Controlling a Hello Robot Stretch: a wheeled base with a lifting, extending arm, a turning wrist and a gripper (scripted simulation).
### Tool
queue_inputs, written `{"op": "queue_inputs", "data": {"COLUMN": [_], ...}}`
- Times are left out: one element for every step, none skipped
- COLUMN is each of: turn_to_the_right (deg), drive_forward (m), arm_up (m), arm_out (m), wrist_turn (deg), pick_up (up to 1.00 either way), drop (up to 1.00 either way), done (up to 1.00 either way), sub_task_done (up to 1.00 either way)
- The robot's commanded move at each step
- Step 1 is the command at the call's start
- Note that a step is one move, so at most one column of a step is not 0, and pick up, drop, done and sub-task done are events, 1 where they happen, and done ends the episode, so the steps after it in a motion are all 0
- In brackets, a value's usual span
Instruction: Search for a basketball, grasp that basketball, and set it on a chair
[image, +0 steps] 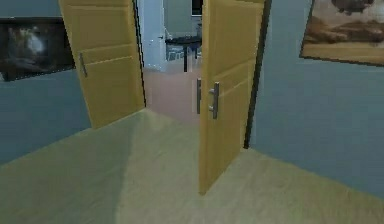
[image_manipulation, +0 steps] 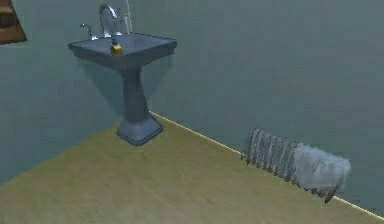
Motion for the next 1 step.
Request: {"op": "queue_inputs", "data": {"turn_to_the_right": [0.0], "drive_forward": [0.2], "arm_up": [0.0], "arm_out": [0.0], "wrist_turn": [0.0], "pick_up": [0.0], "drop": [0.0], "done": [0.0], "sub_task_done": [0.0]}}
